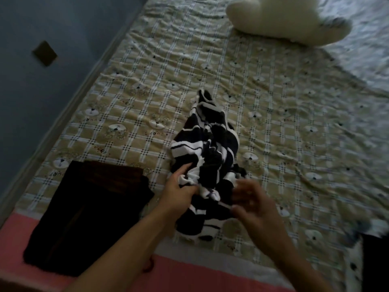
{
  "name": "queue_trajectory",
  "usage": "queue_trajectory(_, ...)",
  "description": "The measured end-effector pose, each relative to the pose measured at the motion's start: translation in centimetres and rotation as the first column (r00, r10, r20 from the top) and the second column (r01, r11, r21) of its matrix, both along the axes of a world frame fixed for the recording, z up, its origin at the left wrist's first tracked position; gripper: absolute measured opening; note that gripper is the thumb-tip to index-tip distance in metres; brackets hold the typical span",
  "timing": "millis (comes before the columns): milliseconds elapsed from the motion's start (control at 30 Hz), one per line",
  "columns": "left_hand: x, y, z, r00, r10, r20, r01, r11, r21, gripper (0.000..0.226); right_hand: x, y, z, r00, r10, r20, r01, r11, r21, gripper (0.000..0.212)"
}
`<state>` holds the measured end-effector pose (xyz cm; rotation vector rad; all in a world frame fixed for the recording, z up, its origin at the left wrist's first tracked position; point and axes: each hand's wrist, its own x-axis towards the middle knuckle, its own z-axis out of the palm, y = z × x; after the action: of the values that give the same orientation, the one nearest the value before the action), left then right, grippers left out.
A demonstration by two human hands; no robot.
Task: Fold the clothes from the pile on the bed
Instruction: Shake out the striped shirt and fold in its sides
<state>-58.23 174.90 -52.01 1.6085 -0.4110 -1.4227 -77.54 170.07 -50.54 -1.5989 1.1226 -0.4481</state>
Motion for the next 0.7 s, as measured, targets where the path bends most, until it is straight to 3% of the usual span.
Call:
queue_trajectory(67, -0.1, -0.1, 3.2, 0.995, -0.098, -0.008, 0.097, 0.989, -0.114, 0.065, -1.6, -1.7, 0.8, 0.993, -0.025, -0.113, 0.001, 0.977, -0.212, 0.071)
queue_trajectory(167, -0.9, -0.5, 9.5, 0.973, -0.232, -0.014, 0.22, 0.935, -0.28, 0.06, -2.9, -3.1, 3.6, 0.949, 0.156, -0.273, -0.243, 0.915, -0.321, 0.101)
queue_trajectory(200, -1.1, -0.7, 11.4, 0.969, -0.244, -0.031, 0.223, 0.924, -0.309, 0.055, -3.0, -3.2, 4.9, 0.931, 0.219, -0.293, -0.313, 0.892, -0.327, 0.097)
queue_trajectory(300, -1.6, -1.7, 18.0, 0.971, -0.231, -0.053, 0.205, 0.931, -0.302, 0.026, -3.5, -3.2, 11.5, 0.957, 0.244, -0.159, -0.282, 0.913, -0.295, 0.041)
queue_trajectory(400, -0.7, -3.2, 24.5, 0.966, -0.204, 0.16, 0.241, 0.935, -0.259, 0.041, -5.1, -4.3, 19.2, 0.979, 0.171, -0.113, -0.196, 0.939, -0.282, 0.014)
queue_trajectory(500, -0.7, -4.4, 30.9, 0.855, -0.019, 0.518, 0.169, 0.955, -0.245, 0.035, -5.9, -5.3, 27.9, 0.987, 0.123, -0.104, -0.147, 0.951, -0.271, 0.021)
queue_trajectory(567, -2.6, -3.8, 35.3, 0.755, 0.099, 0.648, 0.176, 0.921, -0.347, 0.039, -5.7, -5.2, 33.3, 0.976, 0.125, -0.178, -0.169, 0.952, -0.255, 0.026)
queue_trajectory(633, -5.3, -2.2, 39.6, 0.77, 0.021, 0.638, 0.337, 0.835, -0.435, 0.048, -5.1, -5.4, 38.4, 0.962, 0.136, -0.238, -0.195, 0.95, -0.245, 0.03)
queue_trajectory(700, -8.0, -0.7, 42.8, 0.692, -0.115, 0.713, 0.535, 0.744, -0.399, 0.069, -4.7, -5.6, 43.2, 0.964, 0.121, -0.236, -0.173, 0.961, -0.214, 0.035)
